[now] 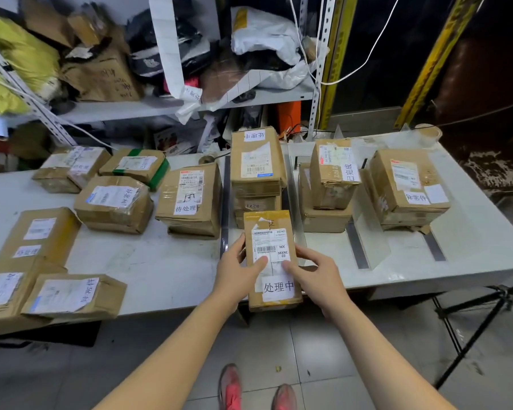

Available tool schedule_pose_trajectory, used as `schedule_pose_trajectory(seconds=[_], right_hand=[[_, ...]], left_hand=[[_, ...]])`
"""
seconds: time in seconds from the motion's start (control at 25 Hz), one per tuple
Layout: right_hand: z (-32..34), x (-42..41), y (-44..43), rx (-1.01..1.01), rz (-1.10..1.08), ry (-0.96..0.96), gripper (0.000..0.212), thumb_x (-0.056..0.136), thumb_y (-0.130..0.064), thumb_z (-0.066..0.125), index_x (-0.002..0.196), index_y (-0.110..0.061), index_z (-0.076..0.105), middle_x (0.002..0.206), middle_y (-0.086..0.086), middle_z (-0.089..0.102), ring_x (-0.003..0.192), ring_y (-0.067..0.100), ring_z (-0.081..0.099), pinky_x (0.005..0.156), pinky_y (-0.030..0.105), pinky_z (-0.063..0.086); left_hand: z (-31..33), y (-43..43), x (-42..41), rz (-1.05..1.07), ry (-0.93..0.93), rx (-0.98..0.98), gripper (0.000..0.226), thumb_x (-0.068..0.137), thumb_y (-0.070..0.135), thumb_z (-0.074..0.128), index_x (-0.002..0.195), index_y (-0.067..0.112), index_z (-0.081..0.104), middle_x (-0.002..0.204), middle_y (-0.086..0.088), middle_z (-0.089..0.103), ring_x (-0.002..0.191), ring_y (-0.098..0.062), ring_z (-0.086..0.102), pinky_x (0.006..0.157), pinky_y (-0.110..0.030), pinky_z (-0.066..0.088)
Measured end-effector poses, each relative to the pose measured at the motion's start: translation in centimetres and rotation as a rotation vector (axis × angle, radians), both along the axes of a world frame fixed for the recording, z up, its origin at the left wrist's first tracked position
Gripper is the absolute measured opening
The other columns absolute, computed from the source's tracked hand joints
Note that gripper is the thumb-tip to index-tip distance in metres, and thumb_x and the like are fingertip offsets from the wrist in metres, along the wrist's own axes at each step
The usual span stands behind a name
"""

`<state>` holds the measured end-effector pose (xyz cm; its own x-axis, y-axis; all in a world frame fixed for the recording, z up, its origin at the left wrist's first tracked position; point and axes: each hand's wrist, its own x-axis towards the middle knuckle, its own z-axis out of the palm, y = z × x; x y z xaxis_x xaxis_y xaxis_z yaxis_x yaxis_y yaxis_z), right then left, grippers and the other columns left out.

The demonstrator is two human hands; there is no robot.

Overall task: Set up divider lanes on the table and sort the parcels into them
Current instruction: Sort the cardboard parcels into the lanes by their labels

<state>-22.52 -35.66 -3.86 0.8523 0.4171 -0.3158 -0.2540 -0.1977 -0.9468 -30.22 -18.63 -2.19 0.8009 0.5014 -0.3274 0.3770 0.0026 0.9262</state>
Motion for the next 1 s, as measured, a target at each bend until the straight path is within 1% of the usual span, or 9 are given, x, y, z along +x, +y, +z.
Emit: schedule_pose_trajectory(seconds=[0.12, 0.24, 0.36, 0.56, 0.72, 0.8, 0.88, 0.96, 1.0], right_hand=[[-1.7, 0.3, 1.2, -0.081, 0.012, 0.001, 0.048, 0.089, -0.019, 0.077, 0.135, -0.029, 0.065, 0.113, -0.02, 0.07, 0.086, 0.0, 0.075, 0.066, 0.024, 0.062], [-3.4, 0.6, 2.1, -0.193, 0.027, -0.021, 0.05, 0.092, -0.019, 0.075, 0.139, -0.025, 0.062, 0.119, -0.013, 0.07, 0.083, 0.001, 0.074, 0.064, 0.022, 0.061], [-4.8, 1.4, 2.8, -0.277, 0.025, -0.045, 0.05, 0.093, -0.02, 0.074, 0.141, -0.024, 0.061, 0.129, -0.005, 0.069, 0.095, 0.01, 0.073, 0.075, 0.032, 0.065], [-6.0, 2.5, 4.3, -0.357, 0.043, -0.053, 0.054, 0.092, -0.022, 0.075, 0.142, -0.027, 0.057, 0.134, -0.005, 0.068, 0.101, 0.011, 0.071, 0.078, 0.035, 0.065], [-6.3, 3.2, 5.1, -0.405, 0.063, -0.068, 0.061, 0.088, -0.022, 0.08, 0.143, -0.028, 0.054, 0.135, -0.005, 0.066, 0.106, 0.015, 0.071, 0.077, 0.035, 0.065], [-5.9, 3.5, 5.1, -0.432, 0.083, -0.09, 0.061, 0.086, -0.02, 0.081, 0.141, -0.025, 0.055, 0.135, -0.003, 0.067, 0.108, 0.016, 0.071, 0.073, 0.025, 0.063], [-4.8, 3.6, 5.2, -0.463, 0.082, -0.167, 0.059, 0.085, -0.02, 0.081, 0.139, -0.023, 0.058, 0.132, -0.002, 0.069, 0.104, 0.012, 0.069, 0.063, 0.009, 0.051], [-2.8, 3.9, 5.5, -0.455, 0.076, -0.303, 0.054, 0.084, -0.023, 0.081, 0.134, -0.024, 0.062, 0.124, -0.007, 0.071, 0.101, 0.006, 0.066, 0.067, 0.008, 0.046], [-1.5, 4.2, 5.9, -0.436, 0.09, -0.373, 0.054, 0.083, -0.026, 0.081, 0.134, -0.024, 0.063, 0.123, -0.008, 0.071, 0.106, 0.008, 0.066, 0.075, 0.013, 0.05]], left_hand=[[-2.0, -0.4, 0.2, 0.062, 0.038, -0.026, 0.058, 0.095, 0.009, 0.068, 0.143, 0.036, 0.052, 0.132, 0.009, 0.067, 0.116, -0.012, 0.066, 0.077, -0.029, 0.063], [-3.8, -0.3, 0.7, 0.055, 0.095, -0.1, 0.065, 0.094, 0.001, 0.061, 0.144, 0.041, 0.048, 0.13, 0.01, 0.067, 0.111, -0.011, 0.067, 0.068, -0.026, 0.062], [-5.4, 0.2, 1.2, 0.036, 0.097, -0.137, 0.07, 0.092, -0.005, 0.059, 0.142, 0.043, 0.05, 0.129, 0.011, 0.068, 0.113, -0.01, 0.067, 0.07, -0.028, 0.062], [-7.5, 0.2, 1.5, 0.152, 0.101, -0.067, 0.05, 0.093, 0.008, 0.069, 0.128, 0.04, 0.054, 0.134, 0.008, 0.065, 0.116, -0.011, 0.064, 0.072, -0.023, 0.061], [-8.0, 0.2, 2.1, 0.129, 0.127, -0.04, 0.053, 0.097, 0.015, 0.065, 0.144, 0.036, 0.049, 0.139, 0.007, 0.061, 0.112, -0.014, 0.066, 0.07, -0.025, 0.063], [-7.4, 0.3, 2.1, 0.083, 0.147, -0.008, 0.057, 0.099, 0.016, 0.062, 0.148, 0.037, 0.044, 0.141, 0.008, 0.06, 0.109, -0.011, 0.065, 0.066, -0.019, 0.06], [-6.1, 0.4, 1.8, 0.039, 0.152, 0.024, 0.056, 0.099, 0.019, 0.062, 0.149, 0.038, 0.043, 0.143, 0.014, 0.057, 0.111, -0.005, 0.059, 0.061, -0.009, 0.053], [-3.8, 1.1, 1.5, 0.008, 0.138, 0.064, 0.058, 0.099, 0.025, 0.063, 0.15, 0.038, 0.041, 0.14, 0.023, 0.05, 0.118, 0.002, 0.05, 0.065, -0.004, 0.047], [-2.3, 1.8, 1.4, 0.011, 0.114, 0.077, 0.059, 0.098, 0.027, 0.065, 0.151, 0.035, 0.041, 0.14, 0.022, 0.05, 0.123, 0.002, 0.049, 0.076, -0.005, 0.048]])
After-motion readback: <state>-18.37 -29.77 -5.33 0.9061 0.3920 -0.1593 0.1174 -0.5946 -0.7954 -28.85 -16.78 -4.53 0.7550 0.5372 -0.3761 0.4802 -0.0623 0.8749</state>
